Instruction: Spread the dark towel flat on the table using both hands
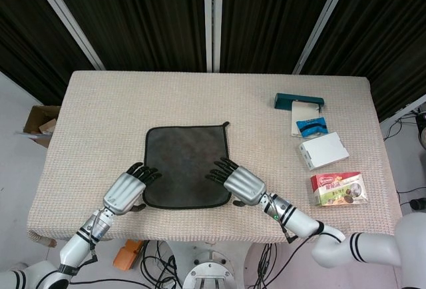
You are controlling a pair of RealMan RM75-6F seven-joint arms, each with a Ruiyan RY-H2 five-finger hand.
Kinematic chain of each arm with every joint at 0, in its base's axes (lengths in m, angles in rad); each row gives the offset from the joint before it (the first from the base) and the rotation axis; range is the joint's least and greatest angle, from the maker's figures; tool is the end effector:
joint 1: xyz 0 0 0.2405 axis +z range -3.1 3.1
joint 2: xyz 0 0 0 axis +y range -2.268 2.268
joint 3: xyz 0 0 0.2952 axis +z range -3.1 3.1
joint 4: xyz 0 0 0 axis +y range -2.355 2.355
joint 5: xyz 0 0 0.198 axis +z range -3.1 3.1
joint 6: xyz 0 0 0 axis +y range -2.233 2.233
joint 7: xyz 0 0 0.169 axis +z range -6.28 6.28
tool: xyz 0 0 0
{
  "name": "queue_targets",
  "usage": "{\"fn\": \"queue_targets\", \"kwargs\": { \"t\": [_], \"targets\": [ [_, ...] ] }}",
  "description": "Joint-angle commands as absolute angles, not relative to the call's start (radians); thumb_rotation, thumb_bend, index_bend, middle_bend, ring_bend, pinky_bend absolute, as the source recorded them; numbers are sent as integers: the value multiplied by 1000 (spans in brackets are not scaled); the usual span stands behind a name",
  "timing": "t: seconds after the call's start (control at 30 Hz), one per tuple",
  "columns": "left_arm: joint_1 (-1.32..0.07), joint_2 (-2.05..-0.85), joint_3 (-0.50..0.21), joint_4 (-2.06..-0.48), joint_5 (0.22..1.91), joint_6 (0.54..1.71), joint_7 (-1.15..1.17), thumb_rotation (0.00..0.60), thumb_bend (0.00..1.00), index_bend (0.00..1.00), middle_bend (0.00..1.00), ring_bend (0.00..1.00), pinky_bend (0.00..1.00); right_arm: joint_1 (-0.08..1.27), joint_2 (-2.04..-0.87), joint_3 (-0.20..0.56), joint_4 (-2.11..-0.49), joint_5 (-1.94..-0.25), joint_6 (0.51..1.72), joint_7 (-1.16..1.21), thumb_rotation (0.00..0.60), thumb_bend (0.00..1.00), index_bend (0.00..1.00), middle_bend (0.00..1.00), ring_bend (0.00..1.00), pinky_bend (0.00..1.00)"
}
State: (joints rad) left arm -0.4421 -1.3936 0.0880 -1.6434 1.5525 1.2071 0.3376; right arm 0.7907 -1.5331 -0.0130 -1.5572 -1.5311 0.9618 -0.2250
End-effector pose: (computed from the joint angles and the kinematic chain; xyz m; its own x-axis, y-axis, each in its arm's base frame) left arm -0.2340 0.2598 0.0234 0.5496 0.2042 0.8101 0.7704 -0.4988 -0.3970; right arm -0.1263 -0.3191 -0.0442 0.5794 -0.2339 0.7808 -0.6162 -0.7527 0.2318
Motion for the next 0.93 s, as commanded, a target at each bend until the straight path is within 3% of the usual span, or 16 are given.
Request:
{"fn": "queue_targets", "kwargs": {
  "t": [0.03,0.1,0.17,0.23,0.33,0.43,0.57,0.7,0.93],
  "targets": [
    [-421,-1336,55,-1687,1531,1257,272,600,54,191,173,183,161,739,-1480,18,-1609,-1518,1063,-258,600,0,102,128,0,28],
    [-405,-1316,21,-1685,1502,1297,235,600,54,194,181,184,162,697,-1467,46,-1608,-1510,1153,-273,600,38,175,156,29,74],
    [-386,-1307,-28,-1652,1449,1338,197,600,55,208,195,188,163,645,-1452,77,-1598,-1483,1247,-289,600,164,317,223,102,196],
    [-369,-1307,-77,-1601,1383,1365,153,600,56,231,210,197,162,594,-1425,100,-1602,-1439,1314,-294,600,216,365,257,124,255],
    [-352,-1299,-115,-1508,1322,1365,75,600,60,249,223,202,161,524,-1367,110,-1618,-1396,1384,-274,600,228,374,255,124,260],
    [-325,-1289,-121,-1427,1293,1359,-2,600,60,249,223,202,153,456,-1297,98,-1638,-1366,1422,-228,600,228,343,225,95,206],
    [-280,-1283,-90,-1334,1327,1383,-89,600,60,248,220,178,138,376,-1212,63,-1650,-1357,1446,-125,600,229,213,141,6,92],
    [-216,-1276,-53,-1315,1364,1436,-173,600,60,245,210,163,132,300,-1155,22,-1640,-1391,1475,38,600,238,120,86,0,53],
    [-102,-1221,29,-1400,1443,1545,-174,600,61,246,209,163,131,174,-1141,-28,-1593,-1442,1572,153,600,263,108,80,0,22]
  ]
}}
